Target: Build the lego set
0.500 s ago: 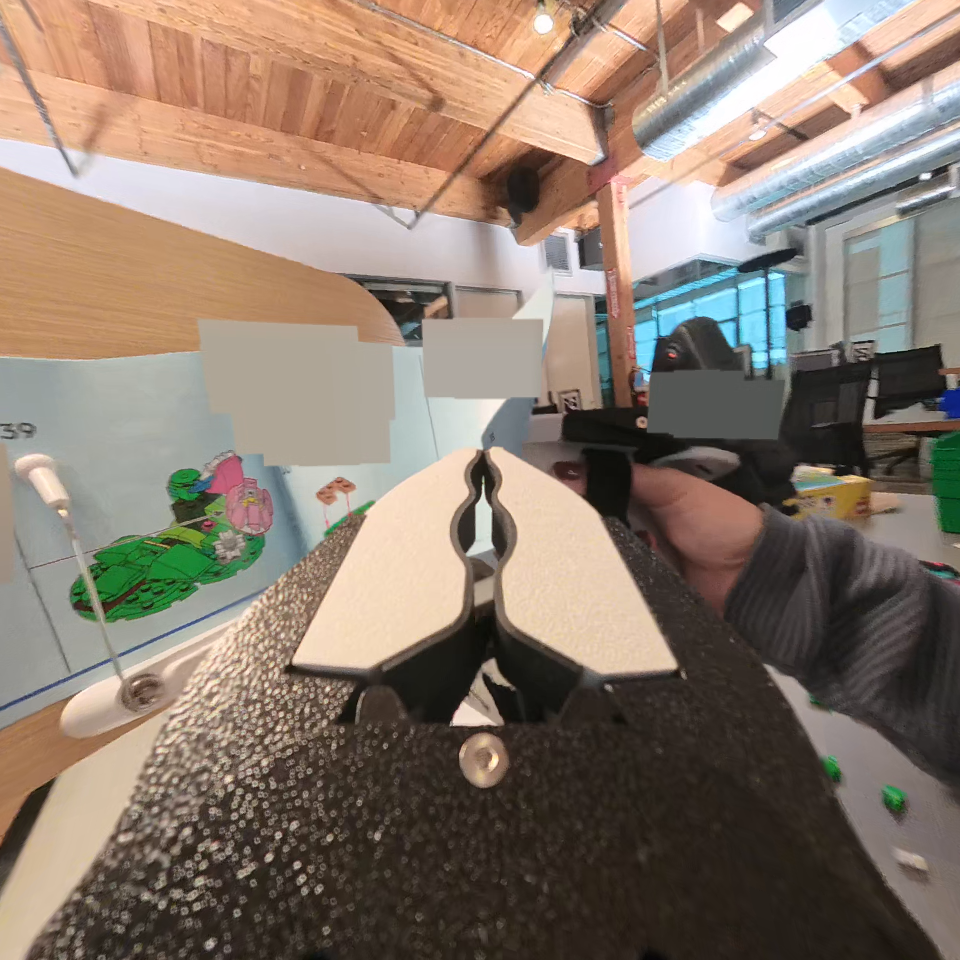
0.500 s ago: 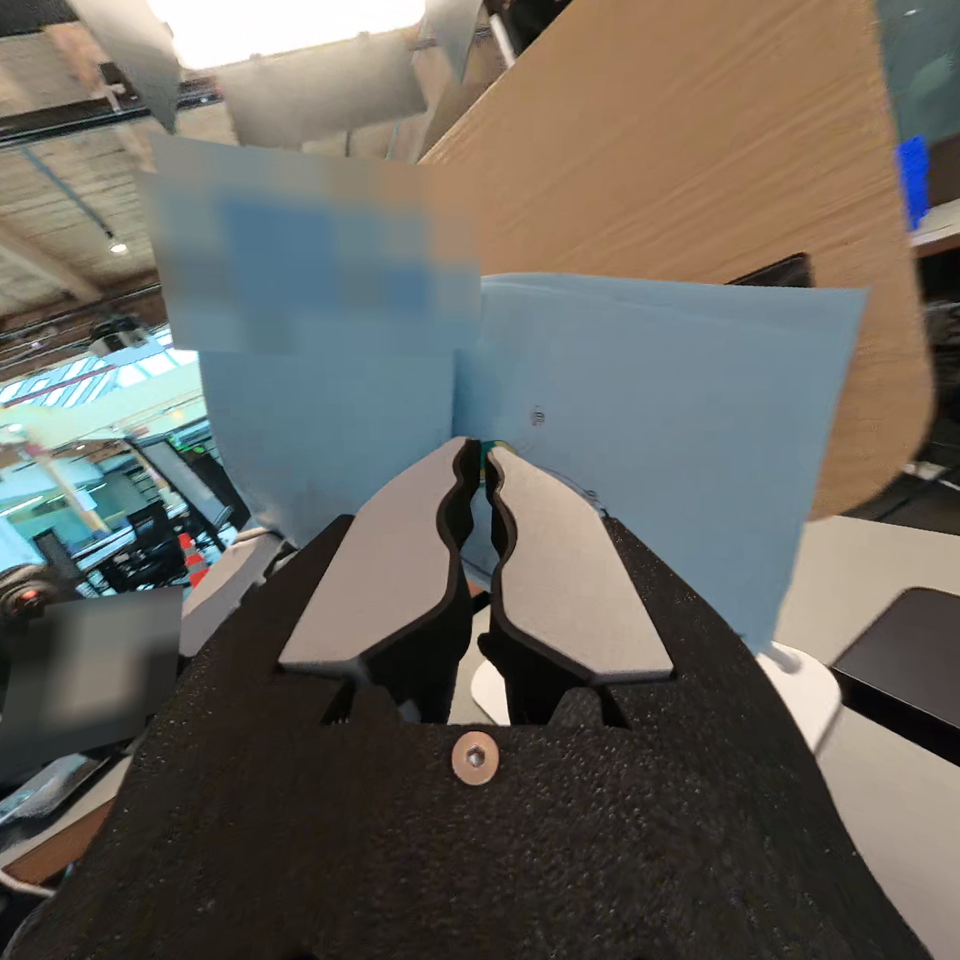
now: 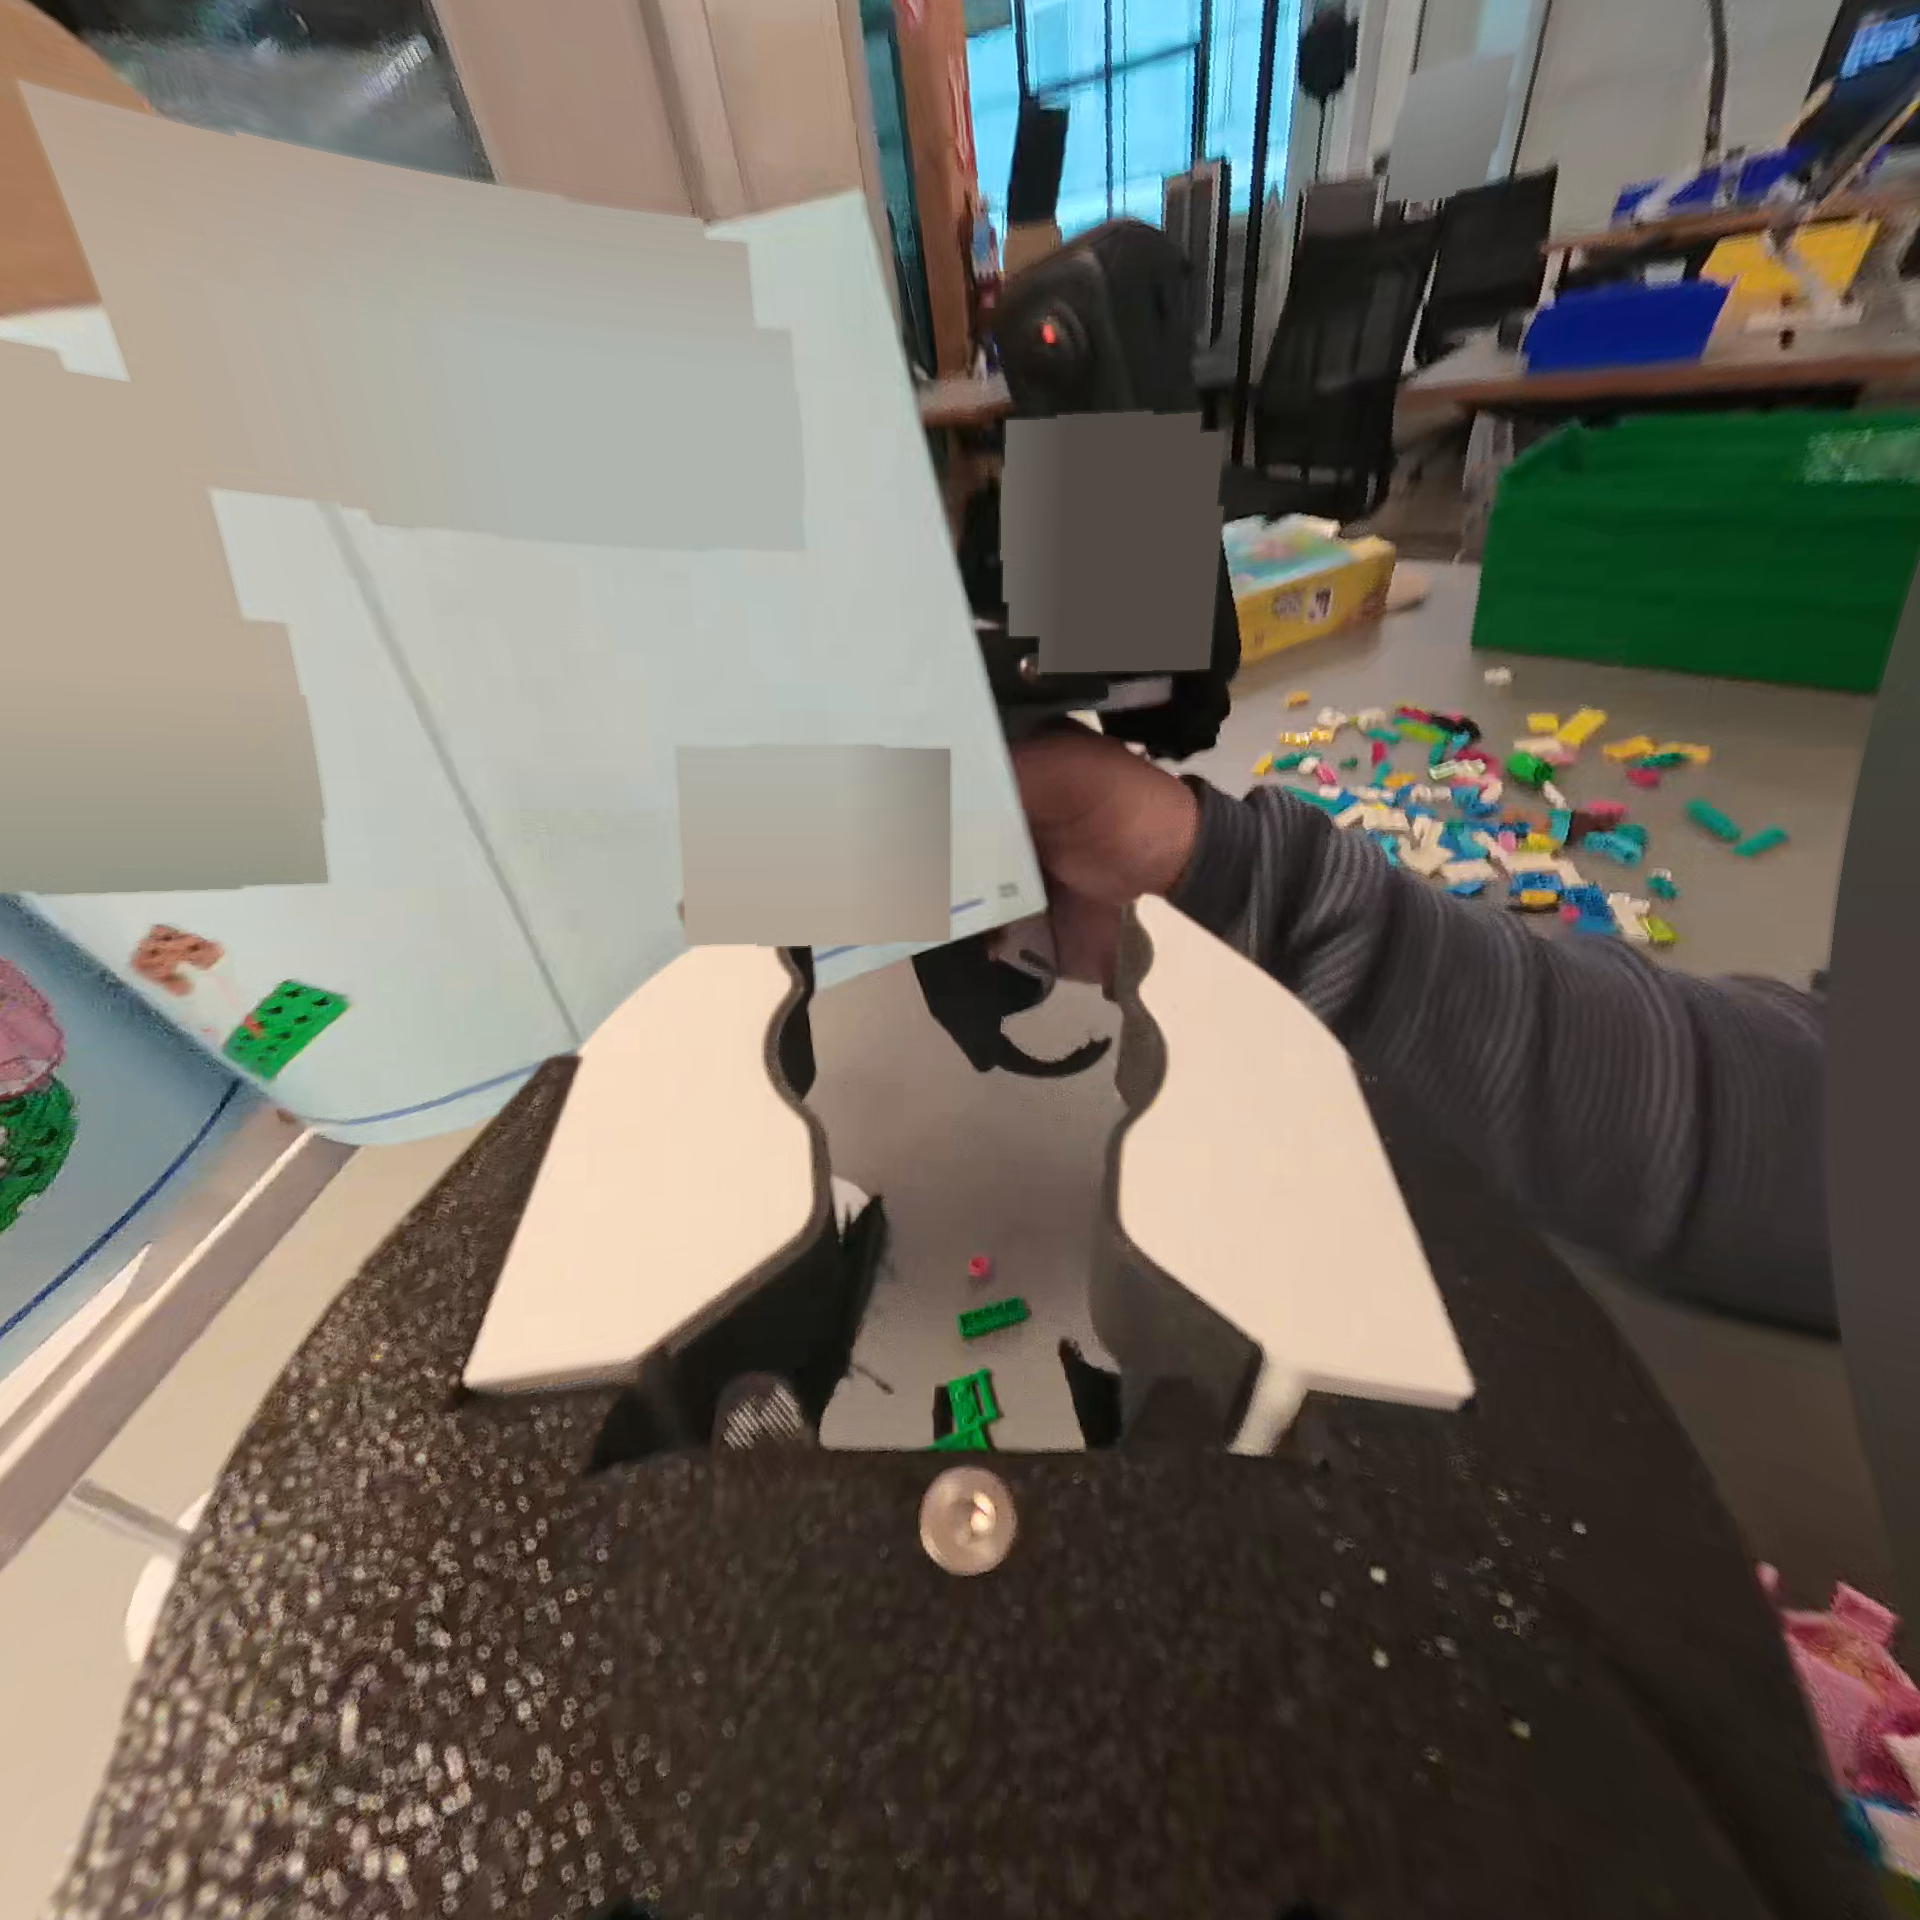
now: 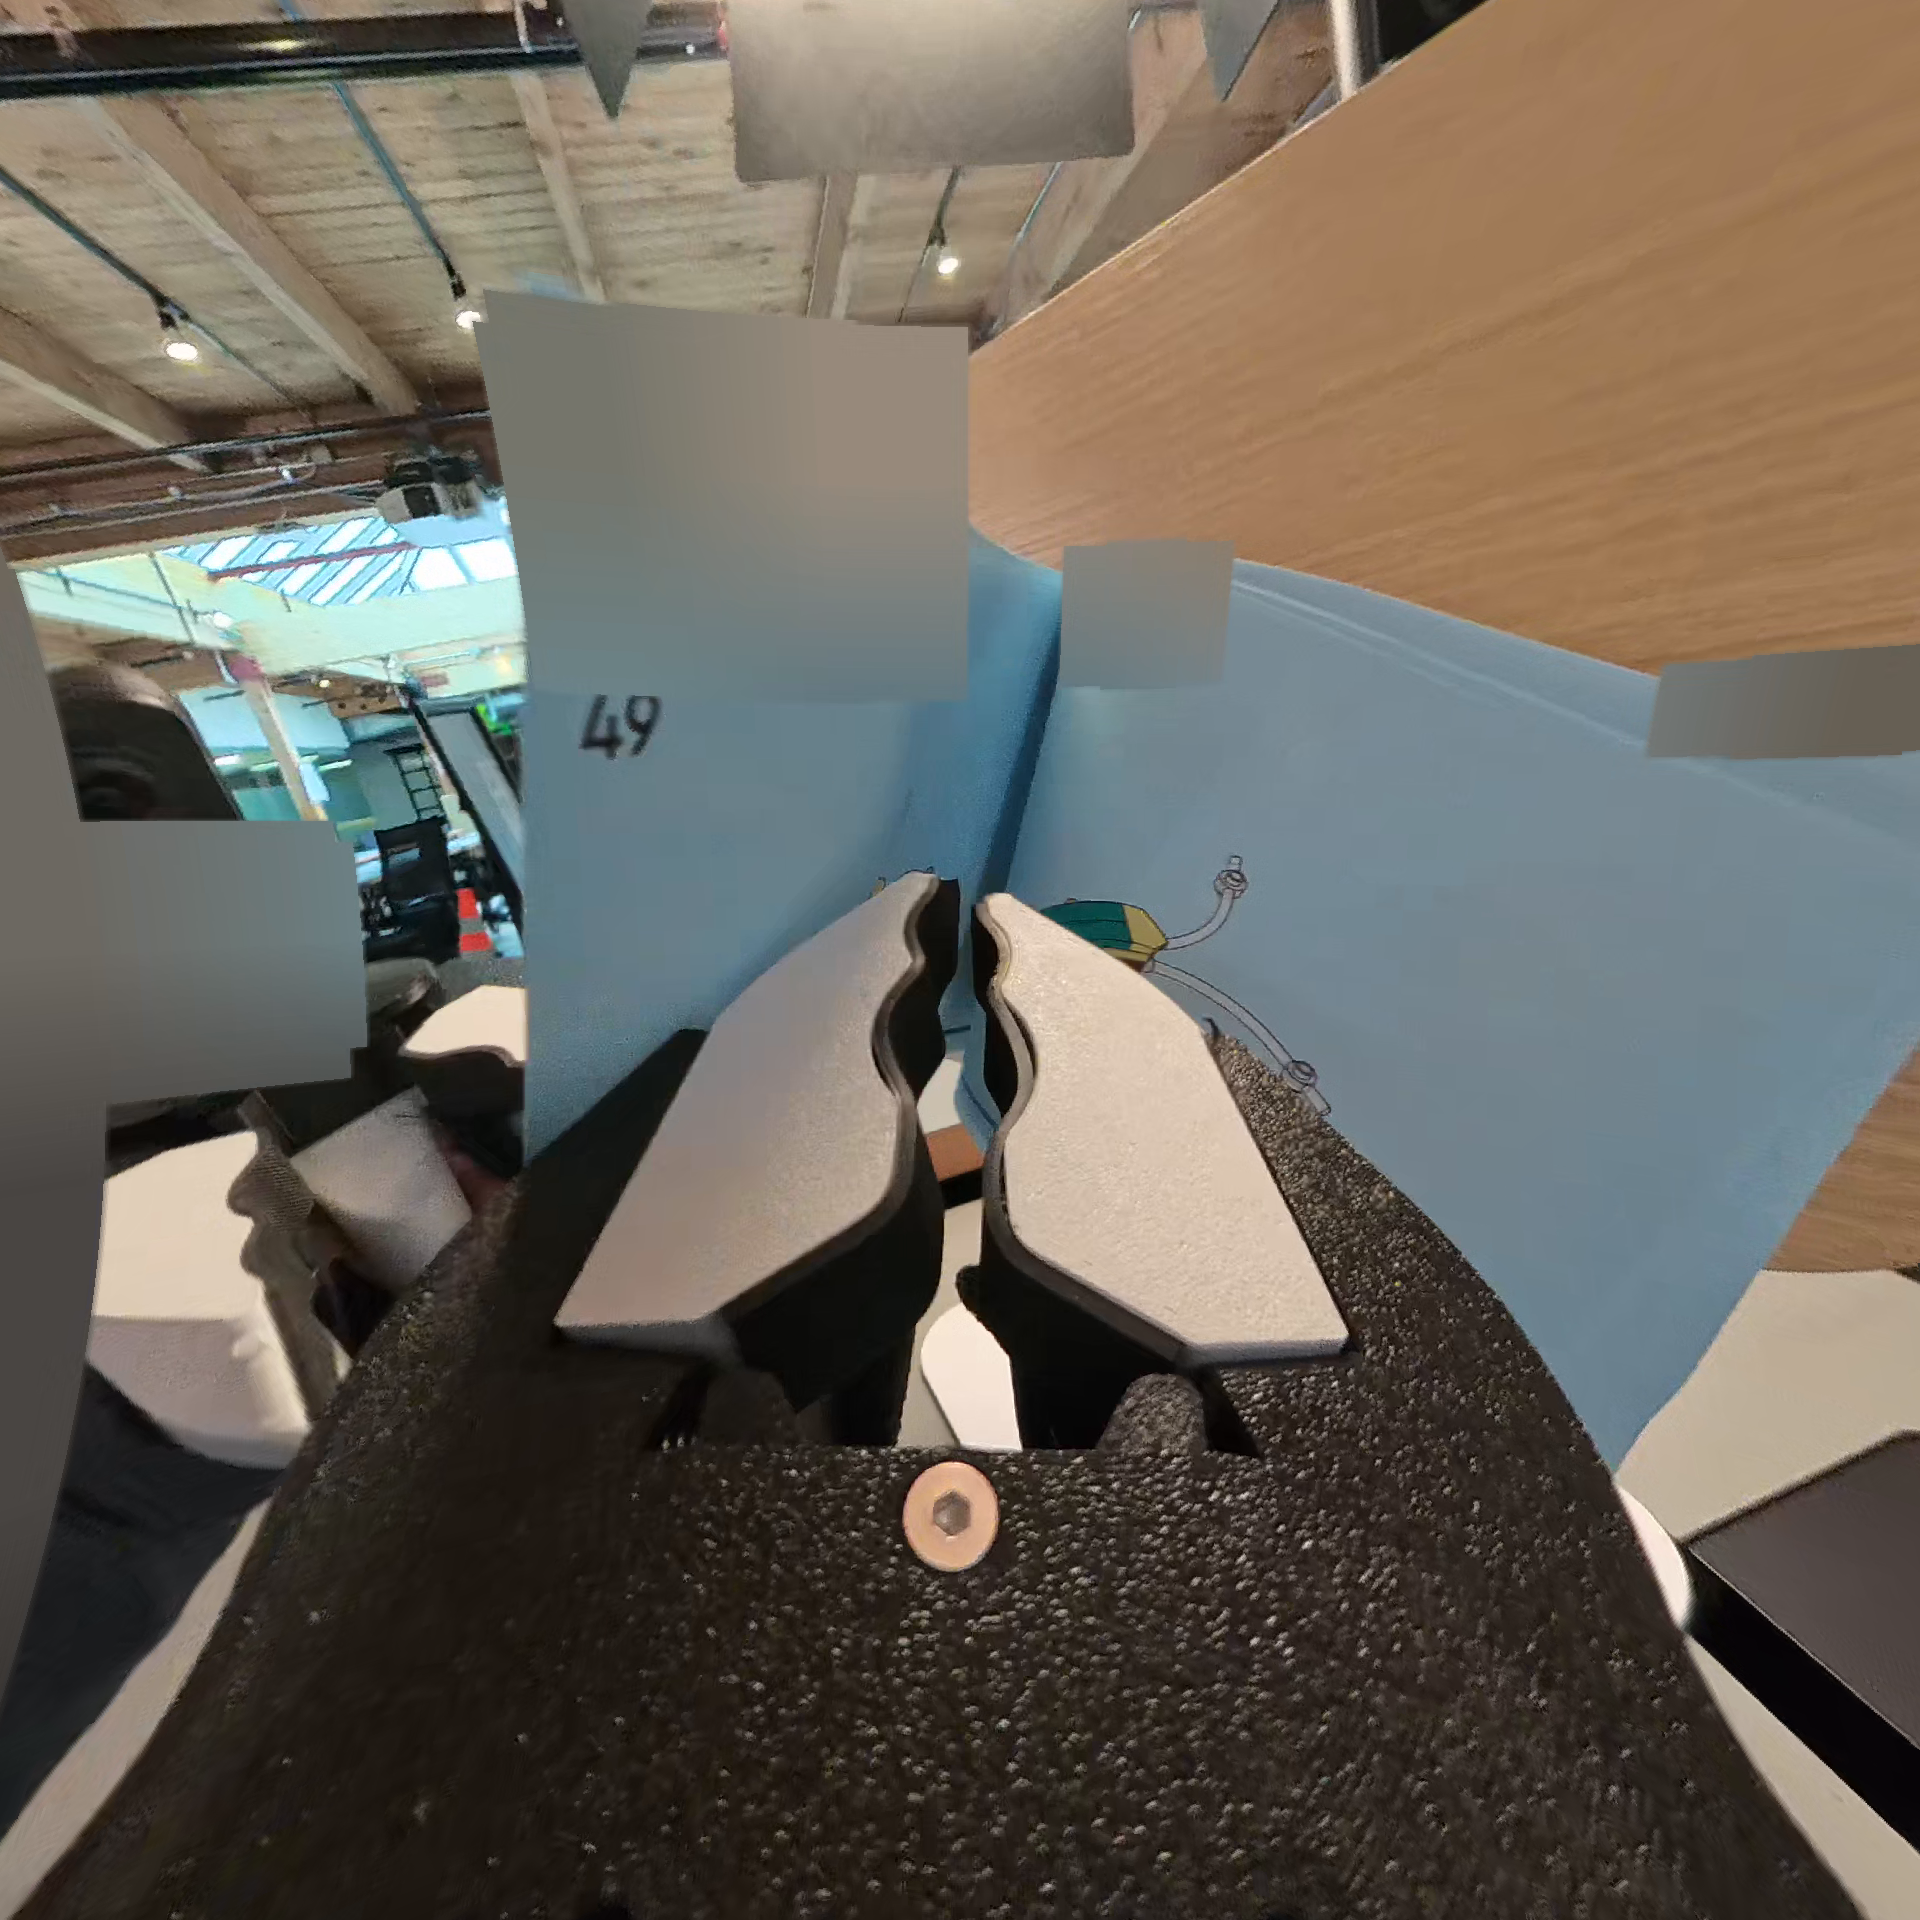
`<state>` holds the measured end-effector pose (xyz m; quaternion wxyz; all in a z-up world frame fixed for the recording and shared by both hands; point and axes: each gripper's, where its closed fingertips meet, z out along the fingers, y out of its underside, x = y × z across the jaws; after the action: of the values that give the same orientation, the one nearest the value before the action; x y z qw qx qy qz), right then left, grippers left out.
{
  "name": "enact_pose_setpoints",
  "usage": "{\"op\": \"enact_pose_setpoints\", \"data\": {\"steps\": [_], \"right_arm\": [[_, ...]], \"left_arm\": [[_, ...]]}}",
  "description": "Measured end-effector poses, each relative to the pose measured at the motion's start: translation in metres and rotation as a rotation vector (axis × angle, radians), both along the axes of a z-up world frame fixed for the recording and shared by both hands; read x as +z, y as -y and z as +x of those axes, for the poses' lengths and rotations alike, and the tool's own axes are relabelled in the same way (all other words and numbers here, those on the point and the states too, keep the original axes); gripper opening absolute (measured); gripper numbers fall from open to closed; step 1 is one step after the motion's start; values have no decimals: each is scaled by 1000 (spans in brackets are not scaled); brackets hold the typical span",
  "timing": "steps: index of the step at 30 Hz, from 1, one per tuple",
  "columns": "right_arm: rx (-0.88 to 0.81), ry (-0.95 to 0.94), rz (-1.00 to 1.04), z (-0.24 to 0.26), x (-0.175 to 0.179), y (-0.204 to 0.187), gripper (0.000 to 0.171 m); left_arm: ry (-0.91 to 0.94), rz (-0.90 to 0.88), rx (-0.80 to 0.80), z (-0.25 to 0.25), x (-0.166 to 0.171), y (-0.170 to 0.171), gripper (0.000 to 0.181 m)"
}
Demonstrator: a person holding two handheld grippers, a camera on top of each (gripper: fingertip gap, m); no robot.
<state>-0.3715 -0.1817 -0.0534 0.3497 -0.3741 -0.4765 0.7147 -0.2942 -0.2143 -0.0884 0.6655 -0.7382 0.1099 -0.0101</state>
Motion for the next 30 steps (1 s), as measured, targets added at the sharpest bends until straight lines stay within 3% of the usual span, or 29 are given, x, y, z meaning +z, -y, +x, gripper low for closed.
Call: {"op": "enact_pose_setpoints", "data": {"steps": [3,6,11,15,18,21,24,30], "right_arm": [[35,2,46,4,0,5,2],[89,-37,53,12,4,9,2],[290,-157,26,36,14,23,4],[418,-224,4,52,14,29,10],[502,-245,-25,61,13,32,3],[550,-281,-62,68,14,31,13],[573,-277,-62,69,11,31,18],[635,-305,-69,76,11,36,21]], "left_arm": [[-36,-13,26,3,4,1,54],[-40,34,92,-2,15,2,42],[-85,24,194,-18,12,4,39],[-38,123,165,-13,21,1,30],[11,157,143,-12,23,-2,23],[57,256,156,-15,31,-2,0],[111,344,124,-11,39,-1,0],[133,319,104,-10,34,-4,0]]}}
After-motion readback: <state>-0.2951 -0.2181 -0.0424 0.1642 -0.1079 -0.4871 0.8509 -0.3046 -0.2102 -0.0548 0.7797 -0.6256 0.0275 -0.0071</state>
